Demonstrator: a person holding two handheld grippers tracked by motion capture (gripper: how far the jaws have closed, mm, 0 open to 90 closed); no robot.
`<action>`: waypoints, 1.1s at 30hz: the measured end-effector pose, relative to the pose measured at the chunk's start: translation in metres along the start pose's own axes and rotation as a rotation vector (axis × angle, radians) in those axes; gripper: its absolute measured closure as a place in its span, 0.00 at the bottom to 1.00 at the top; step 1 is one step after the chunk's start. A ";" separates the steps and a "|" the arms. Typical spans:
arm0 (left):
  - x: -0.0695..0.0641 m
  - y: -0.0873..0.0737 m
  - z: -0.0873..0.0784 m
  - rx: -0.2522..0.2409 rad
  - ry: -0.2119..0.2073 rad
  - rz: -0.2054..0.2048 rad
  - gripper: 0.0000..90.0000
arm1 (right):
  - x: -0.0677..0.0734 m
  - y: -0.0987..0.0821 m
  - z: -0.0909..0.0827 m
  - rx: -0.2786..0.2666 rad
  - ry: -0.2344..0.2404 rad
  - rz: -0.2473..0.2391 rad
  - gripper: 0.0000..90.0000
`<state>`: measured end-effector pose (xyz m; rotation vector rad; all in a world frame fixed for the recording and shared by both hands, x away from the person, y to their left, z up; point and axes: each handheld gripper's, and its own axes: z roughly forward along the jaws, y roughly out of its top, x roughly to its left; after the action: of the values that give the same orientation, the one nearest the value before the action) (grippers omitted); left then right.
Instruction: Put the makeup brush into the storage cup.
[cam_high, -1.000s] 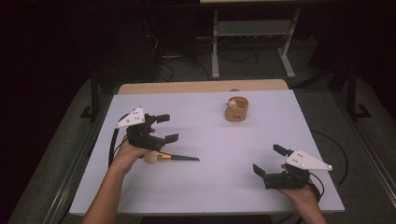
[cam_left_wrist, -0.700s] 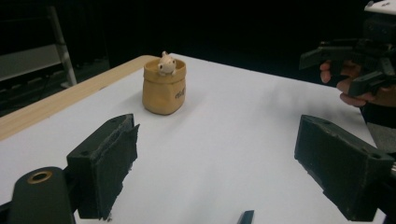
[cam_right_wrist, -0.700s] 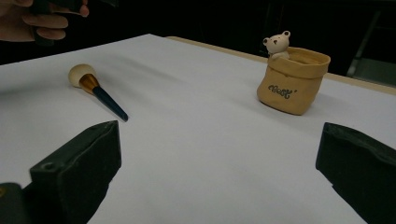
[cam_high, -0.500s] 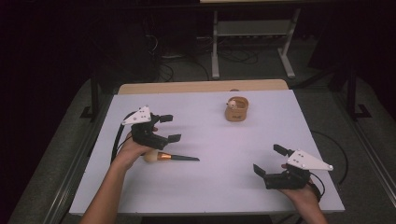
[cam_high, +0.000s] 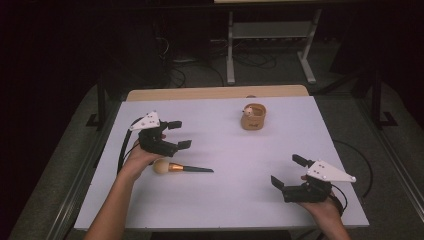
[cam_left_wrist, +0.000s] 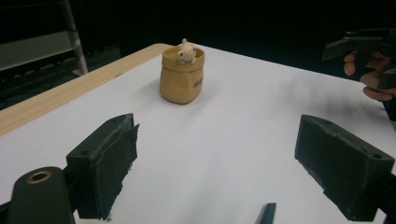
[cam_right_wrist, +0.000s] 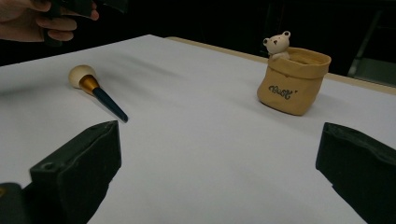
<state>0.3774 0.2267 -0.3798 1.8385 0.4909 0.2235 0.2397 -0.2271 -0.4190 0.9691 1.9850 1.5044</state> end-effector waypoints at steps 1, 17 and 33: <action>0.001 0.000 -0.001 0.005 0.002 -0.001 0.14 | 0.000 0.000 0.000 -0.001 0.001 0.001 0.00; 0.004 -0.004 -0.004 0.095 0.032 0.005 0.14 | -0.001 0.000 -0.001 -0.010 -0.004 -0.010 0.00; 0.000 -0.002 -0.003 0.237 0.050 0.052 0.14 | -0.001 0.000 -0.002 -0.009 -0.003 -0.012 0.00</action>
<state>0.3761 0.2300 -0.3802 2.0825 0.5232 0.2559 0.2391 -0.2288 -0.4183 0.9532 1.9769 1.5029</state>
